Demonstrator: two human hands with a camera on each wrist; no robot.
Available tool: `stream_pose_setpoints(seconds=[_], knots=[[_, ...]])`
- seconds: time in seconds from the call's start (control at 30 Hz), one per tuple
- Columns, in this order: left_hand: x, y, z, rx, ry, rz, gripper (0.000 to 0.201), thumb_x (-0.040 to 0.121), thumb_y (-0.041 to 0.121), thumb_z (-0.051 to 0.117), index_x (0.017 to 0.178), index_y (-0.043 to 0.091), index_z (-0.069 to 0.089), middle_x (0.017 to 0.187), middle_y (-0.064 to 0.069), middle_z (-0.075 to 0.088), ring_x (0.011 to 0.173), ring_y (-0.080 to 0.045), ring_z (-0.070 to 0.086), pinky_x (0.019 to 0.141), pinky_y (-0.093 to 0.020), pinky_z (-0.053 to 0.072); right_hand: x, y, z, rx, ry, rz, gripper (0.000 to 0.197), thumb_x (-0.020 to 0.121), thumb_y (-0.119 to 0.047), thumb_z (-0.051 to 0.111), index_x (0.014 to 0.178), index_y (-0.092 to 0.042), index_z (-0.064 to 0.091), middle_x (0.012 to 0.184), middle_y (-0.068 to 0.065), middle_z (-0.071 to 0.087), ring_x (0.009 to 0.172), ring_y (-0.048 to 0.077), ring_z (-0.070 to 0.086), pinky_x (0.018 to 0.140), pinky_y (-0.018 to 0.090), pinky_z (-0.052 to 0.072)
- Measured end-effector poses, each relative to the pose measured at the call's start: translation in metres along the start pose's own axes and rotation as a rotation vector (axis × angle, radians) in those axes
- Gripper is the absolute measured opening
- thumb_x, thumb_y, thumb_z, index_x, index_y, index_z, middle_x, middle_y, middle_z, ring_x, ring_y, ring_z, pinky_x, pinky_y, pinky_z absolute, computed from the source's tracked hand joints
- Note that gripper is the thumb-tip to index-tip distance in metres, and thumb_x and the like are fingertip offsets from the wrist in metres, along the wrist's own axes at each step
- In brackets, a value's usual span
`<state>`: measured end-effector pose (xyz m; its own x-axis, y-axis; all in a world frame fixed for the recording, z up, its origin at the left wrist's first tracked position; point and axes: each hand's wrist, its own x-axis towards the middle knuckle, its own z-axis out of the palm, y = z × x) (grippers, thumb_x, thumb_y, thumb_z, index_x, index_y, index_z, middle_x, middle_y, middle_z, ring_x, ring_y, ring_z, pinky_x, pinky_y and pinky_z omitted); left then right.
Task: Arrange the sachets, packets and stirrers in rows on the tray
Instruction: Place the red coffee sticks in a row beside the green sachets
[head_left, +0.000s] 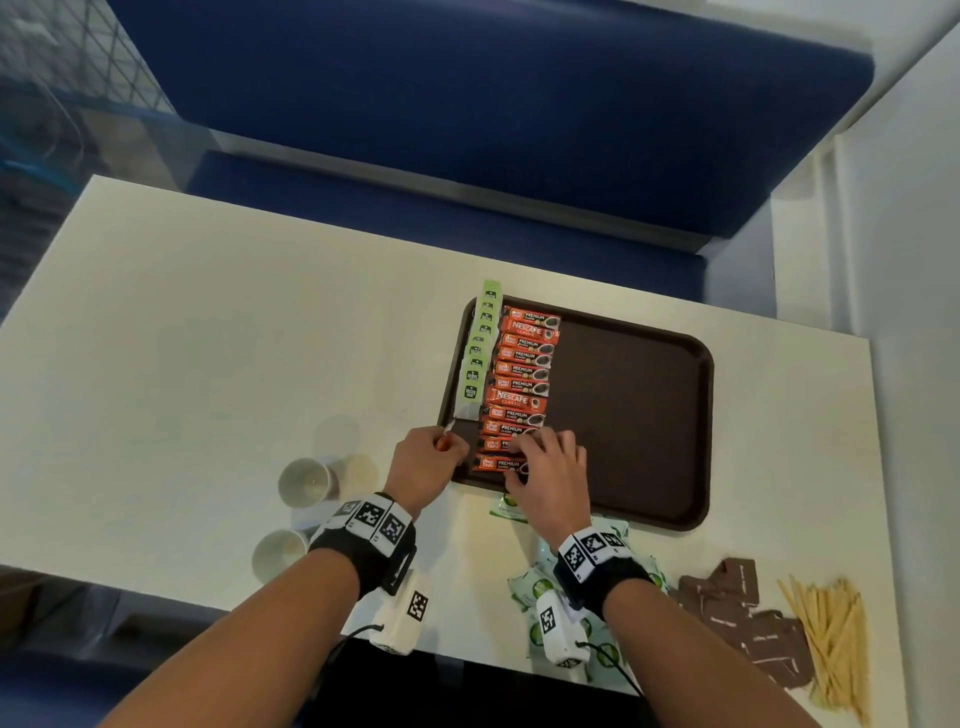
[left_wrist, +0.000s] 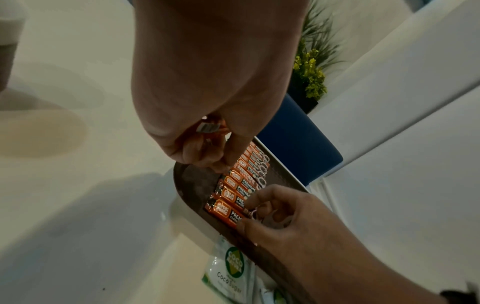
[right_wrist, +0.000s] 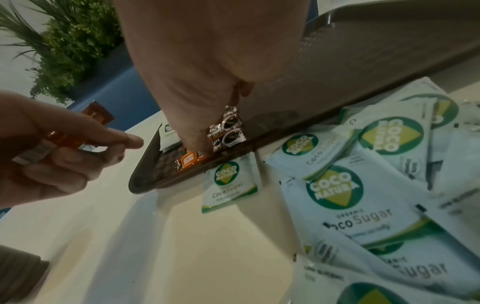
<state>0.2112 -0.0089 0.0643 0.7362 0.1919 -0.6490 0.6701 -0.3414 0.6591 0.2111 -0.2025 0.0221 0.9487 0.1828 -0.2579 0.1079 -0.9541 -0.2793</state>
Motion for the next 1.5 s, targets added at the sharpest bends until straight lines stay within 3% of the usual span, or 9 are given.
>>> stream_pose_setpoints(seconds=[0.13,0.23,0.33,0.47,0.77,1.0,1.17,1.37,1.5], knots=[[-0.001,0.001,0.006,0.146,-0.105,0.029,0.014,0.100,0.013,0.067,0.103,0.013,0.081,0.103,-0.004,0.078,0.097,-0.021,0.071,0.071,-0.017,0.047,-0.004,0.007,-0.004,0.189,0.072,0.133,0.018,0.098,-0.025,0.065,0.116,-0.028,0.061,0.115,-0.008,0.058,0.107,0.014,0.049,0.092,0.031,0.043],[-0.002,-0.001,0.009,0.172,-0.105,0.025,0.018,0.100,0.009,0.065,0.107,0.012,0.081,0.106,-0.004,0.077,0.091,-0.018,0.068,0.067,-0.015,0.045,-0.007,0.016,-0.003,0.441,0.125,0.297,0.023,0.097,-0.007,0.061,0.113,-0.022,0.056,0.109,-0.004,0.054,0.102,0.014,0.055,0.088,0.030,0.049],[-0.002,-0.002,0.012,0.177,-0.079,0.019,0.019,0.100,0.007,0.064,0.107,0.011,0.081,0.108,-0.005,0.076,0.088,-0.016,0.065,0.066,-0.014,0.045,-0.009,0.020,-0.003,0.546,0.114,0.387,0.028,0.095,0.001,0.059,0.115,-0.018,0.054,0.107,-0.001,0.058,0.098,0.014,0.060,0.084,0.027,0.050],[-0.001,-0.002,0.016,0.157,-0.064,0.012,0.019,0.100,0.006,0.063,0.107,0.011,0.081,0.107,-0.005,0.076,0.091,-0.018,0.065,0.074,-0.025,0.047,-0.009,0.017,-0.002,0.633,0.079,0.424,0.030,0.096,0.002,0.059,0.116,-0.019,0.051,0.101,-0.001,0.063,0.093,0.014,0.065,0.078,0.023,0.048],[0.002,-0.005,0.018,0.079,-0.035,-0.056,0.022,0.099,0.002,0.063,0.104,0.013,0.081,0.105,-0.001,0.073,0.094,-0.018,0.065,0.084,-0.027,0.047,-0.006,0.012,-0.001,0.664,0.087,0.457,0.027,0.099,0.001,0.060,0.117,-0.017,0.052,0.097,-0.003,0.066,0.090,0.012,0.068,0.078,0.020,0.052],[0.003,-0.005,0.018,0.034,-0.029,-0.058,0.023,0.098,0.000,0.063,0.101,0.015,0.081,0.096,0.005,0.072,0.094,-0.017,0.066,0.086,-0.028,0.049,-0.007,0.012,0.003,0.672,0.085,0.481,0.025,0.100,-0.002,0.062,0.117,-0.017,0.054,0.094,-0.004,0.068,0.086,0.010,0.069,0.080,0.026,0.059],[0.005,-0.005,0.018,0.009,-0.021,-0.054,0.024,0.097,0.000,0.064,0.094,0.018,0.078,0.095,0.004,0.073,0.087,-0.012,0.065,0.072,-0.021,0.047,-0.007,0.013,0.006,0.689,0.096,0.486,0.019,0.102,-0.006,0.061,0.115,-0.019,0.055,0.092,-0.003,0.070,0.084,0.011,0.072,0.078,0.030,0.062],[0.005,-0.003,0.019,-0.016,0.021,-0.049,0.026,0.098,0.000,0.061,0.094,0.020,0.078,0.099,0.001,0.074,0.092,-0.016,0.067,0.075,-0.025,0.049,-0.005,0.015,0.003,0.678,0.111,0.503,0.027,0.098,0.001,0.062,0.115,-0.019,0.056,0.100,-0.004,0.067,0.092,0.012,0.069,0.082,0.029,0.060],[0.006,-0.002,0.020,-0.042,0.035,-0.039,0.025,0.100,0.002,0.060,0.097,0.018,0.079,0.099,0.004,0.074,0.090,-0.013,0.066,0.074,-0.023,0.049,-0.003,0.016,0.001,0.726,0.136,0.484,0.028,0.098,0.003,0.059,0.114,-0.020,0.056,0.103,-0.006,0.068,0.093,0.007,0.067,0.078,0.019,0.054]])
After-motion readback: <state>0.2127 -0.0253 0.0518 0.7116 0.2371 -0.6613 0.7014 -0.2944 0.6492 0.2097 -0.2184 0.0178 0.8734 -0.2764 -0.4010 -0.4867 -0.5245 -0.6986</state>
